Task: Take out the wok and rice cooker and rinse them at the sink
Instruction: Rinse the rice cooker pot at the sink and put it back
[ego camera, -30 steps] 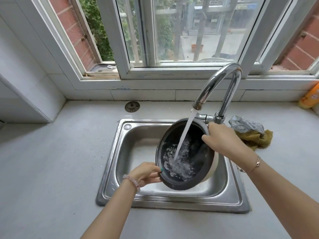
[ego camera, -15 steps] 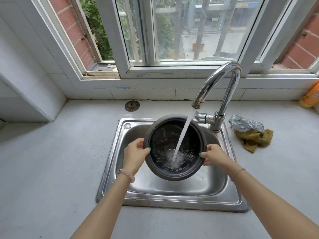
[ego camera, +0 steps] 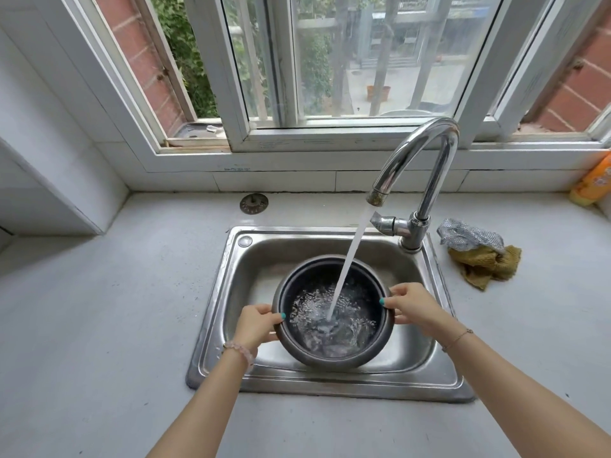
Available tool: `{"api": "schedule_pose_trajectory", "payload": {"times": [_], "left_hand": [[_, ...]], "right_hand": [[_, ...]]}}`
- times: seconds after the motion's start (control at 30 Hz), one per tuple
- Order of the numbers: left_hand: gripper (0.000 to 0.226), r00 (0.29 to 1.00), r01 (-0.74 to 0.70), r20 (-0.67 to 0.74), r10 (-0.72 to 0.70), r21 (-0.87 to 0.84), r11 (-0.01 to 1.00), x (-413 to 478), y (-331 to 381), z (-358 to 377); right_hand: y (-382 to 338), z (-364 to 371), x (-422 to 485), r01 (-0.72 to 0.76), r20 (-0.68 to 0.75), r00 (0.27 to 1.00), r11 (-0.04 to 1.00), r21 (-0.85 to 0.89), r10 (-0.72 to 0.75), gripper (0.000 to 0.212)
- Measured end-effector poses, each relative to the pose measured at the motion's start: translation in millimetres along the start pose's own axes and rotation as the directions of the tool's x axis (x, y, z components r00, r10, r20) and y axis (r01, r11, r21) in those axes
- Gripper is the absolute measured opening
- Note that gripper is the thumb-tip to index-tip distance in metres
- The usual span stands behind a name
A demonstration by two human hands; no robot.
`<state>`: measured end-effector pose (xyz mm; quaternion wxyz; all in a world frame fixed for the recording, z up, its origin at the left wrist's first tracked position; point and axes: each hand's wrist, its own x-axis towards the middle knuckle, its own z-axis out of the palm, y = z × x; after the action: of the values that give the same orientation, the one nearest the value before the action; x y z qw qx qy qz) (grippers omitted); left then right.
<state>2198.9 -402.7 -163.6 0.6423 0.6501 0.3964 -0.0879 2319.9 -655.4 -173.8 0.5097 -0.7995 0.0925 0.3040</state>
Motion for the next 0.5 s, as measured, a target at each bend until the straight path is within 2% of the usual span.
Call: {"api": "schedule_pose_trajectory", "payload": {"times": [0.07,0.17,0.37,0.5], "left_hand": [[0.007,0.999,-0.038,-0.007,0.038,-0.011,0.999,0,-1,1],[0.008,0.994,-0.101,-0.029,0.102,0.020,0.995,2,9,-2],[0.003,0.979,-0.177,-0.059,0.193,0.217,0.960,13,39,-21],[0.005,0.976,-0.189,-0.046,0.214,0.321,0.928,16,51,-33]], "right_hand": [[1,0,2,0.013,-0.045,0.999,1.000,0.019,-0.012,0.022],[-1,1,5,0.003,-0.009,1.000,0.998,0.060,-0.002,0.033],[-2,15,-10,-0.061,0.148,0.989,0.971,0.231,0.027,0.019],[8,32,-12,-0.141,0.153,0.983,0.948,0.286,0.100,0.019]]}}
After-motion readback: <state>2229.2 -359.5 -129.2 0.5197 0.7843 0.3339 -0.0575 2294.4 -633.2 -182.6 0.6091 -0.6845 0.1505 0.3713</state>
